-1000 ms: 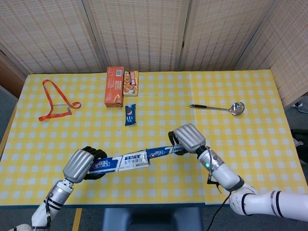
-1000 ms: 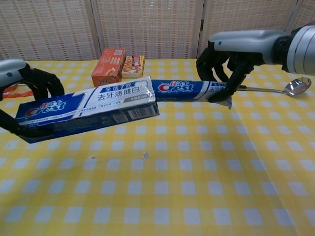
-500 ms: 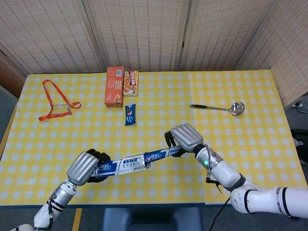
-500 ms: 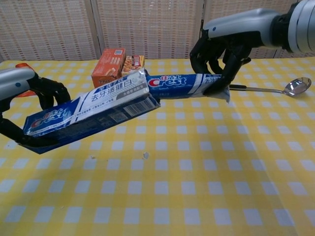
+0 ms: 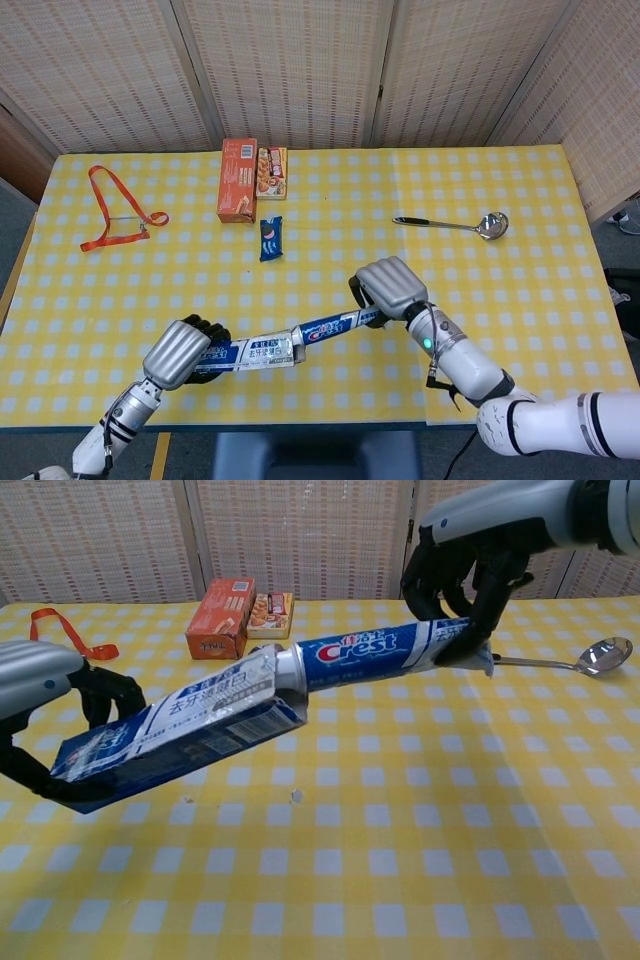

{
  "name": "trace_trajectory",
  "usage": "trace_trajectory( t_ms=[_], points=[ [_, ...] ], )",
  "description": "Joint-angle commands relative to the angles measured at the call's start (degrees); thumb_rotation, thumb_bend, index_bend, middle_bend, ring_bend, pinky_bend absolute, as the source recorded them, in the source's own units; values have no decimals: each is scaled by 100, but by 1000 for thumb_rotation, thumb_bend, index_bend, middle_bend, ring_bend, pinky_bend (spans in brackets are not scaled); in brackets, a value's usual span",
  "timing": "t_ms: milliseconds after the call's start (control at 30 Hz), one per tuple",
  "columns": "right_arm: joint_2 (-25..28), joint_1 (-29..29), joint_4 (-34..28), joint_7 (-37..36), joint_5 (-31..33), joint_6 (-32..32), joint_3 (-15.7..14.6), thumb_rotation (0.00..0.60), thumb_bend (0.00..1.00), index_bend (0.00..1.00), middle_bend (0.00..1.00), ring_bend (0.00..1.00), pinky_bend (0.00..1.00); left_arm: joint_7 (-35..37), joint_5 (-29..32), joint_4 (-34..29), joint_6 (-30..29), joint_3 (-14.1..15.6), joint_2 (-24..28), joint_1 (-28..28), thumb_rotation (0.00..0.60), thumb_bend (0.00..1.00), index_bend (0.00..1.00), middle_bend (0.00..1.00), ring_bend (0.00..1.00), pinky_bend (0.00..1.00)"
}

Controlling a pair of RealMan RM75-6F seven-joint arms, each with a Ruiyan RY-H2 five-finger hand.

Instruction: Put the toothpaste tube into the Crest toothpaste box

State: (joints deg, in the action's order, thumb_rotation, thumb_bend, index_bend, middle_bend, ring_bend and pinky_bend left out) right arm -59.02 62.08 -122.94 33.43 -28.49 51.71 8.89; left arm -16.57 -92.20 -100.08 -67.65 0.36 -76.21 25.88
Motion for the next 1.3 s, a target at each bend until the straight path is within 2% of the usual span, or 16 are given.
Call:
trace_trajectory(
  t_ms=[33,200,500,1000,1300],
  points=[
    [-11,306,-156,365,396,231,-120,600,440,724,688,649,899,-34,18,-8,29,-5,-21,17,600,319,627,676,543,461],
    [-169,743,-331,881,998,595,-195,600,440,724,689,644,895,-239,42,-26,148,-14,-81,88,600,319,627,676,543,461],
    [-290,1237,-570,1040,2008,1116,47,600,440,724,663,616,862,-573,267,-47,314,-69,-190,165,600,319,627,676,543,462],
    [-487,1831,-880,1560,2917,1858,231,600,440,698,642,596,849,-1014,612,-90,481,-159,-321,287,600,319,627,676,543,465],
    [-559,1949,-1199,1615,3096,2439,450,600,439,673,618,569,849,-1062,658,-111,483,-160,-386,333,600,319,628,676,544,465]
  ],
)
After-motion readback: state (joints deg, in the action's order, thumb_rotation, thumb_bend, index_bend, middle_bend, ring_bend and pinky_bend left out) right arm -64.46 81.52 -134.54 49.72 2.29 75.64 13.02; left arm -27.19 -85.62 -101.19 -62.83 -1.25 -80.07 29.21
